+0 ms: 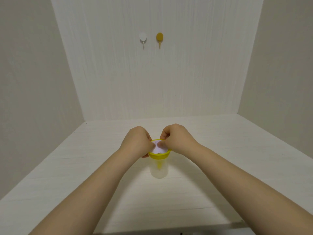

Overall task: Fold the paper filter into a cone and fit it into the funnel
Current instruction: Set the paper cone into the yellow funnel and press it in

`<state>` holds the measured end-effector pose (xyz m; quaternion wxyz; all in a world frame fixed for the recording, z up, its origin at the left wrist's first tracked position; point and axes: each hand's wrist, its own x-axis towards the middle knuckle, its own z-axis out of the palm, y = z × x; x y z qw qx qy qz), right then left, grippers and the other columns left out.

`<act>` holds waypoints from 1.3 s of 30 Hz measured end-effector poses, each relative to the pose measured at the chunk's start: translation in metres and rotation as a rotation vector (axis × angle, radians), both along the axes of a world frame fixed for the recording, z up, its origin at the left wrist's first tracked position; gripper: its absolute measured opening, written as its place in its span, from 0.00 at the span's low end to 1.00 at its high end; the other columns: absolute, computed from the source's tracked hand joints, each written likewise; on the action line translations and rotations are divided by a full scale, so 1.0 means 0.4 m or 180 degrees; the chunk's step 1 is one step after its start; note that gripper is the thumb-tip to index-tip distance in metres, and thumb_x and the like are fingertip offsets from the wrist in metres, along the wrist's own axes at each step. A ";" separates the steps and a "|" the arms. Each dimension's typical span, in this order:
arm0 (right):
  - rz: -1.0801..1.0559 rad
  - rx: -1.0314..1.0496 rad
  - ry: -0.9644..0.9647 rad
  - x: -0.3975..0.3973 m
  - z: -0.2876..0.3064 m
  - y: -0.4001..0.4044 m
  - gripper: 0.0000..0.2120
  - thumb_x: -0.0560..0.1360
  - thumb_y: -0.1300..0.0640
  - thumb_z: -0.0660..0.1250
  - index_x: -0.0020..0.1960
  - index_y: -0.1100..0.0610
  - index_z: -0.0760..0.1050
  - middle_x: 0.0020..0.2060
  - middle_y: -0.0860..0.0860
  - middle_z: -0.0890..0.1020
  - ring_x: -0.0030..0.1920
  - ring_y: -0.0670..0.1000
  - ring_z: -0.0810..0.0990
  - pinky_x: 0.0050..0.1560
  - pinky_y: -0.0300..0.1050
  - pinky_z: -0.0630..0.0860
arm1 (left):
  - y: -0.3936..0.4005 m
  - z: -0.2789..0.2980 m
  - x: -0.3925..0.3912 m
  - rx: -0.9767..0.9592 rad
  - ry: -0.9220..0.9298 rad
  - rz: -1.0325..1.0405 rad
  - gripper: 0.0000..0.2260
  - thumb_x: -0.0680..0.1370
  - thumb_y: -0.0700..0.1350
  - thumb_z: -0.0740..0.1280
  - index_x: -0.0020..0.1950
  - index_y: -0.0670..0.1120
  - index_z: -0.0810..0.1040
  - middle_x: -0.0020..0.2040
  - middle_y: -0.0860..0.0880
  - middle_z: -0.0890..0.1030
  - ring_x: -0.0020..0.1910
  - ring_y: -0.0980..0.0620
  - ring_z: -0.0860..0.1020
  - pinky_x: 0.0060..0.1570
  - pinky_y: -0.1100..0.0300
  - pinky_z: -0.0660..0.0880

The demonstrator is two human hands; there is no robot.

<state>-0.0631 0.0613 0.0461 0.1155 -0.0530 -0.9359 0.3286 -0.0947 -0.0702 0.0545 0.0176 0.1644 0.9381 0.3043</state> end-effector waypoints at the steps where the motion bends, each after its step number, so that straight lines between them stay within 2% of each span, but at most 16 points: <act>1: -0.0019 -0.0011 0.0017 -0.001 -0.002 0.000 0.03 0.66 0.60 0.70 0.35 0.55 0.76 0.28 0.46 0.74 0.36 0.50 0.74 0.34 0.40 0.69 | 0.000 0.000 0.000 0.0000 0.0000 0.0001 0.05 0.71 0.40 0.65 0.35 0.41 0.77 0.24 0.46 0.76 0.24 0.50 0.76 0.30 0.65 0.70; 4: -0.0039 -0.0015 0.0001 -0.002 -0.003 -0.001 0.05 0.67 0.60 0.69 0.34 0.54 0.75 0.28 0.46 0.74 0.36 0.50 0.74 0.32 0.39 0.68 | -0.001 0.000 0.004 -0.0052 0.0014 -0.0019 0.07 0.72 0.40 0.65 0.34 0.42 0.75 0.24 0.46 0.75 0.26 0.47 0.76 0.32 0.63 0.71; 7: -0.0013 0.0045 -0.0056 -0.002 -0.001 -0.001 0.07 0.66 0.60 0.69 0.32 0.53 0.72 0.29 0.46 0.73 0.36 0.50 0.74 0.33 0.40 0.68 | 0.000 0.004 0.007 -0.0097 -0.0005 -0.0084 0.03 0.72 0.39 0.64 0.37 0.42 0.75 0.26 0.45 0.76 0.27 0.47 0.77 0.37 0.60 0.76; 12: 0.0000 0.0059 -0.0064 -0.003 -0.001 -0.002 0.06 0.65 0.61 0.70 0.34 0.54 0.73 0.28 0.46 0.73 0.36 0.50 0.74 0.31 0.39 0.67 | -0.002 0.011 0.010 -0.0187 -0.0068 -0.0105 0.03 0.71 0.39 0.65 0.39 0.41 0.77 0.27 0.45 0.77 0.30 0.46 0.78 0.42 0.57 0.79; 16: 0.0033 0.0080 -0.0018 -0.003 -0.003 -0.002 0.05 0.65 0.60 0.70 0.35 0.55 0.74 0.29 0.47 0.73 0.36 0.51 0.74 0.32 0.40 0.68 | 0.000 0.014 0.013 -0.0123 0.0207 -0.0215 0.07 0.69 0.44 0.69 0.43 0.42 0.81 0.35 0.45 0.78 0.35 0.47 0.76 0.38 0.58 0.74; 18: 0.0048 0.0107 -0.0009 -0.003 -0.003 -0.002 0.05 0.65 0.60 0.70 0.36 0.55 0.75 0.28 0.46 0.73 0.36 0.51 0.74 0.31 0.40 0.67 | 0.003 0.018 0.014 -0.0078 0.0369 -0.0312 0.07 0.69 0.43 0.69 0.44 0.43 0.82 0.38 0.45 0.80 0.38 0.48 0.76 0.39 0.61 0.71; 22: 0.0074 0.0142 0.0022 -0.002 -0.003 -0.004 0.03 0.65 0.60 0.70 0.37 0.57 0.76 0.28 0.46 0.72 0.35 0.51 0.74 0.31 0.39 0.66 | 0.004 0.019 0.013 -0.0142 0.0481 -0.0286 0.07 0.71 0.41 0.66 0.44 0.44 0.84 0.45 0.43 0.84 0.41 0.48 0.77 0.40 0.60 0.71; 25: 0.0109 0.0169 0.0041 0.001 -0.002 -0.006 0.03 0.66 0.60 0.70 0.39 0.58 0.77 0.29 0.46 0.72 0.36 0.51 0.73 0.33 0.41 0.67 | 0.004 0.015 0.013 -0.0173 0.0558 -0.0239 0.08 0.72 0.40 0.65 0.45 0.44 0.84 0.46 0.42 0.84 0.43 0.47 0.78 0.40 0.60 0.71; 28: 0.0162 0.0181 0.0020 0.008 0.003 -0.008 0.03 0.66 0.59 0.70 0.39 0.57 0.76 0.30 0.46 0.72 0.37 0.51 0.73 0.34 0.41 0.68 | 0.005 0.013 0.014 -0.0192 0.0591 -0.0186 0.09 0.72 0.40 0.65 0.44 0.45 0.84 0.46 0.43 0.84 0.46 0.45 0.80 0.40 0.60 0.72; 30: 0.0176 0.0148 -0.0043 0.014 0.007 -0.007 0.05 0.65 0.60 0.69 0.41 0.57 0.77 0.32 0.47 0.74 0.35 0.50 0.74 0.34 0.41 0.69 | 0.003 0.011 0.015 -0.0178 0.0617 -0.0158 0.08 0.71 0.42 0.66 0.43 0.44 0.84 0.45 0.43 0.84 0.44 0.46 0.80 0.39 0.60 0.72; 33: 0.0150 0.0089 -0.0282 0.024 0.013 -0.002 0.08 0.65 0.61 0.68 0.43 0.57 0.77 0.34 0.49 0.76 0.28 0.47 0.74 0.29 0.38 0.69 | -0.006 0.006 0.013 -0.0190 0.0716 -0.0078 0.08 0.71 0.40 0.64 0.40 0.45 0.83 0.43 0.44 0.84 0.43 0.45 0.79 0.37 0.61 0.71; 37: 0.0079 0.0082 -0.0359 0.027 0.017 0.001 0.06 0.65 0.65 0.65 0.40 0.55 0.75 0.35 0.54 0.79 0.26 0.46 0.74 0.29 0.39 0.71 | -0.014 0.002 0.009 -0.0226 0.0659 0.0006 0.09 0.69 0.40 0.63 0.29 0.49 0.74 0.33 0.50 0.77 0.38 0.47 0.76 0.34 0.61 0.69; 39: 0.0094 0.0078 -0.0324 0.027 0.018 -0.002 0.07 0.65 0.66 0.65 0.40 0.55 0.75 0.33 0.52 0.79 0.25 0.46 0.73 0.28 0.39 0.70 | -0.016 0.004 0.007 -0.0262 0.0569 0.0013 0.09 0.68 0.41 0.63 0.28 0.50 0.71 0.31 0.52 0.75 0.37 0.48 0.75 0.34 0.62 0.68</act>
